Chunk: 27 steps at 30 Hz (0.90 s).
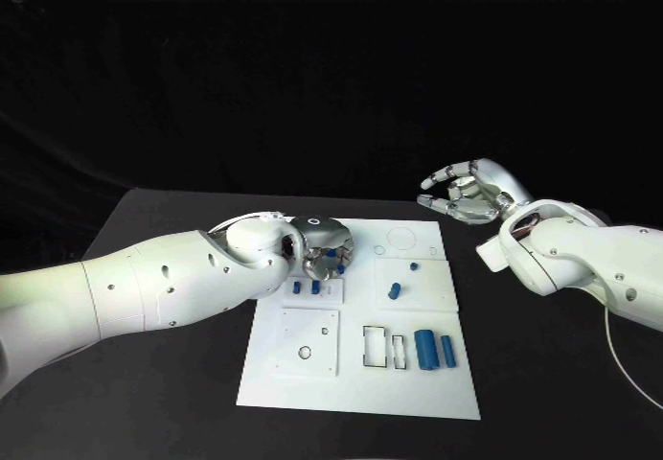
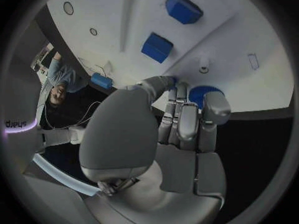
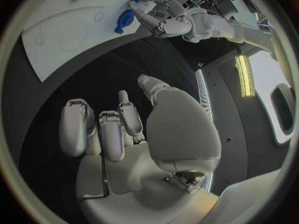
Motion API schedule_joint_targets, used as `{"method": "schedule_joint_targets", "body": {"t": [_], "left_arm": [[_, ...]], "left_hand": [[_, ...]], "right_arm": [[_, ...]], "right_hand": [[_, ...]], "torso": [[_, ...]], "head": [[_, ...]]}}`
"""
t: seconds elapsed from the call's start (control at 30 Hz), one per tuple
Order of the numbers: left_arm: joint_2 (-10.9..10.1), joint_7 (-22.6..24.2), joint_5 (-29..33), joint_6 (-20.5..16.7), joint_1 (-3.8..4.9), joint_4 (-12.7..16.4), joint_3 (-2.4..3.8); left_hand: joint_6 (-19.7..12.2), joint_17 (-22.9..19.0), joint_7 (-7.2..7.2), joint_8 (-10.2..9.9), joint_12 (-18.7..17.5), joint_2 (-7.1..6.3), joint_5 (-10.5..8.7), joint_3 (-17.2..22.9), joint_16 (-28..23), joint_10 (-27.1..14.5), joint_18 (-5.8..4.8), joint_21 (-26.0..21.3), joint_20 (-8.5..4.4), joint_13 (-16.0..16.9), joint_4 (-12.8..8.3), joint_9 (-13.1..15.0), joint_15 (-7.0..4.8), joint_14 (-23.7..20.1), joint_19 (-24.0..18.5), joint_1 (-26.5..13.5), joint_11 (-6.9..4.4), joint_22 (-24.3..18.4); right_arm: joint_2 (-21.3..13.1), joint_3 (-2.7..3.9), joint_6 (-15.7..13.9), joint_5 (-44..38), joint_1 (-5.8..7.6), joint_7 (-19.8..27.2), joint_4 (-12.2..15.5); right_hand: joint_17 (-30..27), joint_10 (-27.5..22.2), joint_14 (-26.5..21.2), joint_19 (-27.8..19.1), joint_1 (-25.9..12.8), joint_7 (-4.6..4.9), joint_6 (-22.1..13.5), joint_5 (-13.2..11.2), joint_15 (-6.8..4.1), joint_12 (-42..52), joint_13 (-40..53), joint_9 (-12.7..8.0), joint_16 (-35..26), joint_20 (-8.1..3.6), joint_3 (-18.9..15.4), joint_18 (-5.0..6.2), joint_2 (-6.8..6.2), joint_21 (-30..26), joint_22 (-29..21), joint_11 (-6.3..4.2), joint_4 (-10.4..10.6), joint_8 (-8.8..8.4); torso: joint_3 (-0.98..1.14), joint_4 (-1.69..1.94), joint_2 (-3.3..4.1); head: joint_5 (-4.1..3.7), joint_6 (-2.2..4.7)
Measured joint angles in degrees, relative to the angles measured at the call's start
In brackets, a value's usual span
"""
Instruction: Assemble the parts on the task board
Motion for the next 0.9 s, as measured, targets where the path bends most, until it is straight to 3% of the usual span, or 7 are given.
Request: {"method": "schedule_joint_targets", "body": {"t": [0.27, 0.57, 0.9], "left_arm": [[0.1, 0.1, 0.3, 0.2, 0.03, 0.1, 0.03], [0.1, 0.2, 0.5, 0.5, 0.04, 0.1, 0.05], [0.3, 0.1, 0.6, 0.7, 0.06, 0.1, 0.07]], "left_hand": [[-2.0, -0.9, -0.11, -2.4, -1.9, -0.41, 0.0, 0.6, 0.0, -0.4, 0.0, 0.0, 0.0, -1.3, -0.6, -1.1, 0.2, 0.2, 0.0, -0.4, 0.43, 0.0], [-2.0, -1.1, -0.1, -2.4, -2.2, -0.18, -0.21, 0.6, 0.0, -0.4, 0.0, 0.2, 0.0, -1.5, -0.6, -1.1, 0.2, 0.2, 0.0, -0.6, 0.43, 0.0], [0.9, -1.9, 0.82, -2.0, -2.4, 0.38, -0.21, 1.1, 0.0, 1.4, -0.07, 0.9, 0.32, -1.8, -1.1, -0.9, 0.2, 0.2, 0.3, -1.1, 0.37, 0.9]], "right_arm": [[0.0, 0.0, 0.0, 0.0, 0.0, 0.0, 0.0], [0.0, 0.0, 0.0, 0.0, 0.0, 0.0, 0.0], [0.0, 0.0, 0.0, 0.0, 0.0, 0.0, 0.0]], "right_hand": [[0.0, 0.0, 0.0, 0.0, 0.0, 0.0, 0.0, 0.0, 0.0, 0.0, 0.0, 0.0, 0.0, 0.0, 0.0, 0.0, 0.0, 0.0, 0.0, 0.0, 0.0, 0.0], [0.0, 0.0, 0.0, 0.0, 0.0, 0.0, 0.0, 0.0, 0.0, 0.0, 0.0, 0.0, 0.0, 0.0, 0.0, 0.0, 0.0, 0.0, 0.0, 0.0, 0.0, 0.0], [0.0, 0.0, 0.0, 0.0, 0.0, 0.0, 0.0, 0.0, 0.0, 0.0, 0.1, 0.0, 0.0, 0.0, 0.0, 0.0, 0.0, 0.0, 0.0, 0.0, 0.0, 0.0]], "torso": [[-0.03, 0.01, -0.01], [-0.04, -0.01, -0.02], [-0.05, -0.01, -0.01]], "head": [[0.02, 0.04], [0.03, 0.07], [-0.05, 0.1]]}}
